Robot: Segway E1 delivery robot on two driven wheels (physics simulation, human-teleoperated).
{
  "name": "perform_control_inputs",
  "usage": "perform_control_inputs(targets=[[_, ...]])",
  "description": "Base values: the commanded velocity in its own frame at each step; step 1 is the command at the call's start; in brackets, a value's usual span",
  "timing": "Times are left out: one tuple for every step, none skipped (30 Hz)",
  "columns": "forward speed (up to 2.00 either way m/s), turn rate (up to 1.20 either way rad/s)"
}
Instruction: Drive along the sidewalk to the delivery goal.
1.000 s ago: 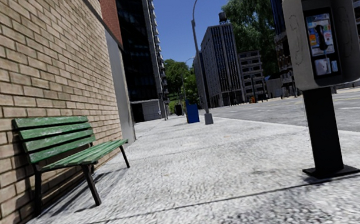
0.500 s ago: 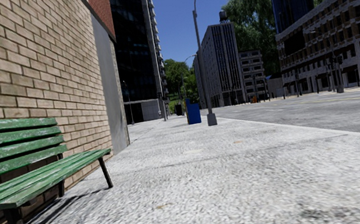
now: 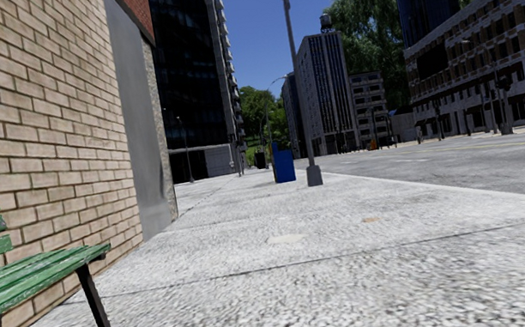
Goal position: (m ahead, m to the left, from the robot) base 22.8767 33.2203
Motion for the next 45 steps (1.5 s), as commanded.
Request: perform_control_inputs(targets=[[2.00,0.00],[2.00,0.00],[2.00,0.00],[2.00,0.00],[2.00,0.00],[2.00,0.00],[2.00,0.00],[2.00,0.00],[2.00,0.00],[2.00,0.00],[2.00,0.00],[2.00,0.00],[2.00,0.00],[2.00,0.00],[2.00,0.00],[2.00,0.00],[2.00,0.00],[2.00,0.00],[2.00,0.00],[2.00,0.00],[2.00,0.00],[2.00,0.00],[2.00,0.00],[2.00,0.00],[2.00,0.00],[2.00,0.00],[2.00,0.00],[2.00,0.00],[2.00,0.00],[2.00,0.00],[2.00,0.00],[2.00,0.00],[2.00,0.00],[2.00,0.00],[2.00,0.00],[2.00,0.00],[2.00,0.00],[2.00,0.00],[2.00,0.00],[2.00,0.00],[2.00,0.00],[2.00,0.00],[2.00,0.00],[2.00,0.00],[2.00,0.00]])
